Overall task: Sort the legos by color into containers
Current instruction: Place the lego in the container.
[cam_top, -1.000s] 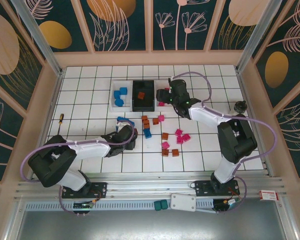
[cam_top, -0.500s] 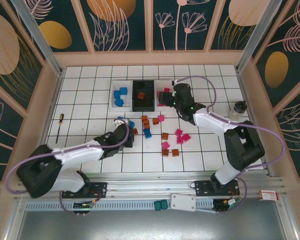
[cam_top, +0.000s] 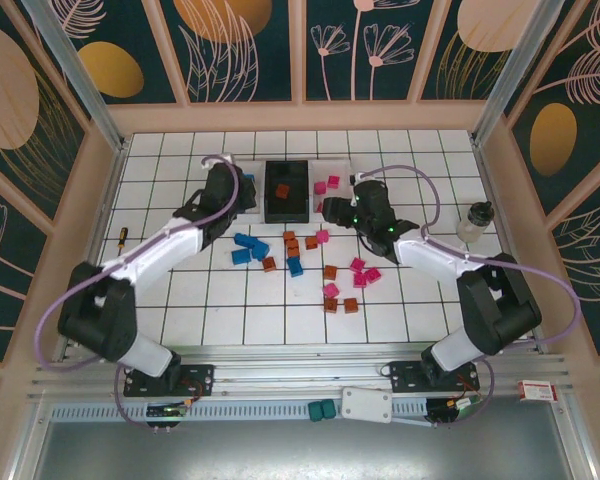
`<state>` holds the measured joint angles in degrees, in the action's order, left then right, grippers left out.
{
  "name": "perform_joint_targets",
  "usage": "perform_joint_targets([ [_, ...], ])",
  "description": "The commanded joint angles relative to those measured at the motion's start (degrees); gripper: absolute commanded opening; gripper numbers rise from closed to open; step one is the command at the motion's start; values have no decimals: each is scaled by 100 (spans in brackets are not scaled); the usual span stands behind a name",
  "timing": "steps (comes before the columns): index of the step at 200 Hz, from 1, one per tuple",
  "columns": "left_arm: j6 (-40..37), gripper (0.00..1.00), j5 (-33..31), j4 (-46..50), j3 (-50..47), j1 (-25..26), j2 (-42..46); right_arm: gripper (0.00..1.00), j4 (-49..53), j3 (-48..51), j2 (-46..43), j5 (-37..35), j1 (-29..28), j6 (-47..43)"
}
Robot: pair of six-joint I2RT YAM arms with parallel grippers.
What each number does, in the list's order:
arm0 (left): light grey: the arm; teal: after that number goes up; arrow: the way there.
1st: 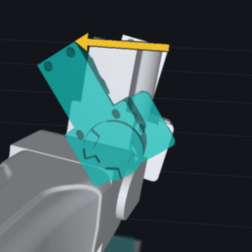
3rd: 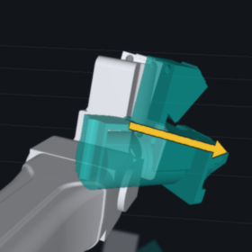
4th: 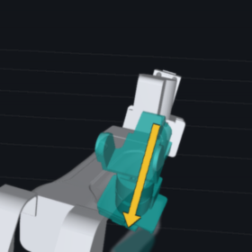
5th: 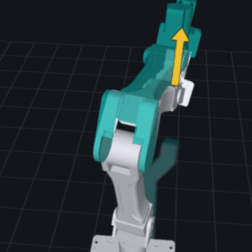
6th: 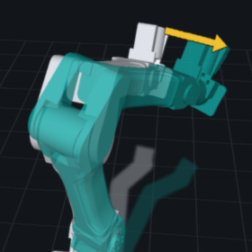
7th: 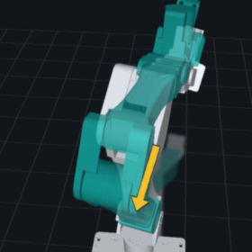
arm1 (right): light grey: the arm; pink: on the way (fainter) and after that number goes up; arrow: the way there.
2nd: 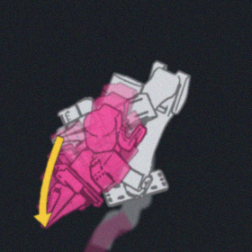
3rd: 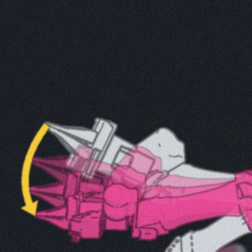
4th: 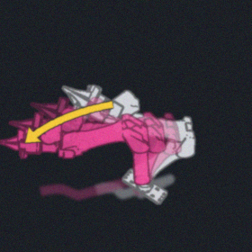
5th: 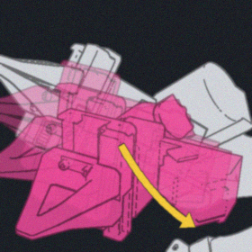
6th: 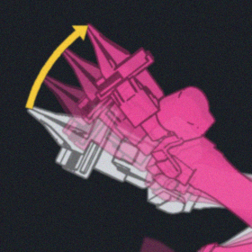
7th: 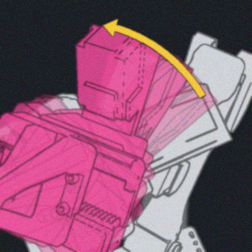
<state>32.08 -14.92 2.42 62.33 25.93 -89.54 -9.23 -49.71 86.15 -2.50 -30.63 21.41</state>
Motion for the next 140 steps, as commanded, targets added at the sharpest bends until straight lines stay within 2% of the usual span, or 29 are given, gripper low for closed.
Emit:
perform_joint_targets([
  [1,-131,21,306,-36,567,-279,-672,73,-83,239,-371,51,-39,48],
  [33,-127,24,393,125,1306,-456,-1612,73,-104,560,-616,120,-39,39],
  [93,11,37,450,242,1899,-559,-2401,73,-186,996,-882,132,-746,97],
  [140,88,75,746,84,1817,-554,-1980,74,-213,990,-754,136,-1464,198],
])
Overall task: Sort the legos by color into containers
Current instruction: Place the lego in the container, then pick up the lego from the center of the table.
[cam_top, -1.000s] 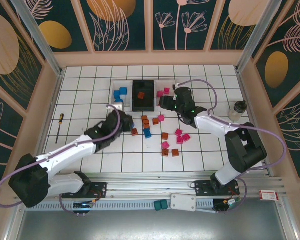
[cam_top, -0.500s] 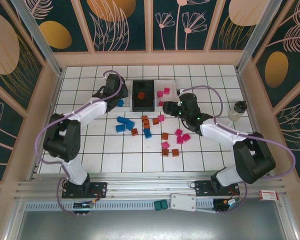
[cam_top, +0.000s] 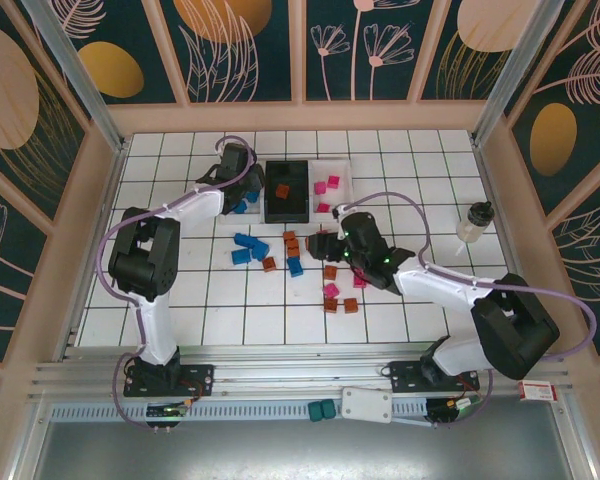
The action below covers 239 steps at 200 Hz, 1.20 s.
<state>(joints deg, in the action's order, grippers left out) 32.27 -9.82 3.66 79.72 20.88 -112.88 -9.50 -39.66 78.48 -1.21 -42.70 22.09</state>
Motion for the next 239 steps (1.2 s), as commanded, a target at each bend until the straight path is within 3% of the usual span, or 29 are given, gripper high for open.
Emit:
perform_joint_targets([
  [1,69,76,245,-49,69,-49,376,74,-186,-28,29,7,-261,130],
  [39,231,98,632,-466,-690,45,1428,74,-54,-379,673,-14,-542,114],
  [77,331,99,469,-832,-2057,410,2967,74,201,-902,1547,-293,-813,-114],
  [110,608,99,330,-1063,-3484,517,4206,66,516,-1292,2120,-493,-933,-324],
  [155,771,99,199,-762,-4464,524,5243,57,817,-1632,2726,-634,-1021,-451],
  [208,795,99,-52,-513,-4954,527,5750,30,743,-1438,2446,-84,-1078,-495],
  [239,850,99,-363,-367,-5244,522,5966,26,625,-1373,1705,573,-1076,-631],
])
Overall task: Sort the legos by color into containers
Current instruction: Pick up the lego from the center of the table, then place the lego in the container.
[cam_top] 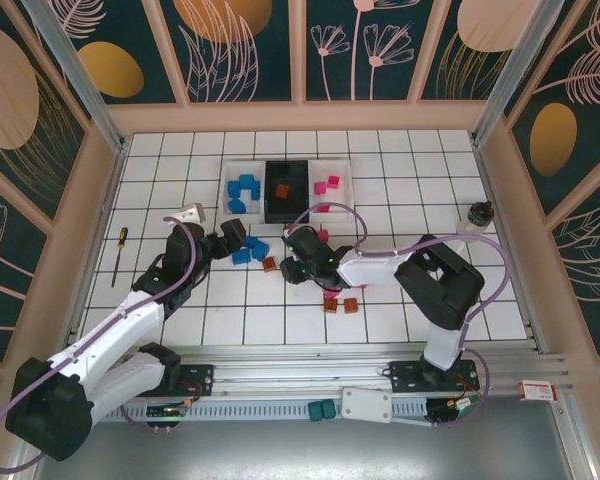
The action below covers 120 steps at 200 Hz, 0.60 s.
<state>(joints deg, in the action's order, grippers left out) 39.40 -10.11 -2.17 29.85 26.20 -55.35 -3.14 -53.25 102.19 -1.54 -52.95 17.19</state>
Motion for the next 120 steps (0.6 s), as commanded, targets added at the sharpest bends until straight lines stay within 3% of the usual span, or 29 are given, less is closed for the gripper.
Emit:
perform_joint_targets([
  [1,142,99,-338,217,-271,-9,229,26,-7,-33,-675,630,-50,-152],
  [41,348,99,-501,405,-744,-13,648,26,-19,-1248,-487,831,92,-383],
  [120,550,99,-109,594,-1095,-9,1045,28,234,-5065,2501,793,728,-28],
])
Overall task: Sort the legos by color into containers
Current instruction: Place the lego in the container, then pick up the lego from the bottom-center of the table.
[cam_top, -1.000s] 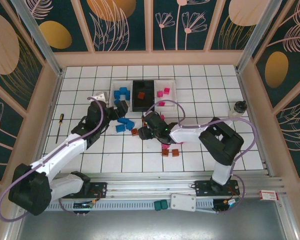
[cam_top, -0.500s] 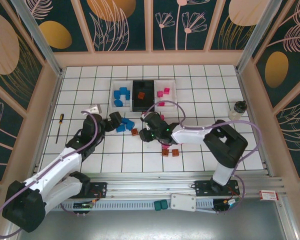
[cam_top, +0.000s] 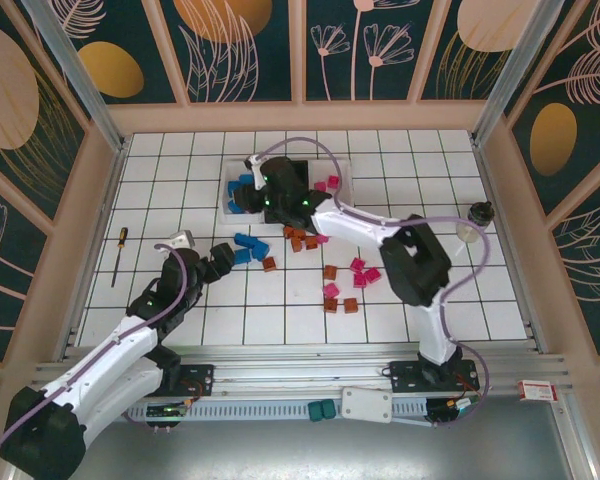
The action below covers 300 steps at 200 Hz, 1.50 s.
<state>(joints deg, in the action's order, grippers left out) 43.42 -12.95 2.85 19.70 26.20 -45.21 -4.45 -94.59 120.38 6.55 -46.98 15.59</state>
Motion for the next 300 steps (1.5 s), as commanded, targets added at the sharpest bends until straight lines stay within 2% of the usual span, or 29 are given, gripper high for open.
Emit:
perform_joint_targets([
  [1,153,99,186,92,-81,-9,26,28,379,-979,712,-23,138,139],
  [26,176,99,212,152,-72,-8,20,32,619,-1878,1347,0,261,236],
  [54,142,99,382,172,-41,-11,44,57,708,-2382,1563,277,330,257],
  [75,105,99,466,181,14,-9,13,65,545,-2075,1168,294,282,129],
  [95,106,99,538,142,92,-13,-18,67,453,-1403,516,217,230,58],
  [109,95,99,604,78,146,-11,-59,67,298,-591,-146,209,197,80],
  [143,32,99,747,-184,262,-9,-343,68,-205,2038,-1952,0,137,160],
  [164,48,99,851,-473,240,-6,-647,68,-123,3466,-2946,-257,103,308],
  [187,40,99,943,-751,236,-6,-1052,68,391,4512,-3706,-546,11,495],
  [230,35,99,1034,-1105,262,-1,-1589,69,1148,5467,-4146,-942,-536,805],
  [262,28,99,1067,-1149,280,-8,-1744,68,1648,5556,-4086,-1281,-851,924],
  [300,35,99,1034,-1217,238,-7,-1798,68,1879,5524,-3969,-1817,-928,897],
])
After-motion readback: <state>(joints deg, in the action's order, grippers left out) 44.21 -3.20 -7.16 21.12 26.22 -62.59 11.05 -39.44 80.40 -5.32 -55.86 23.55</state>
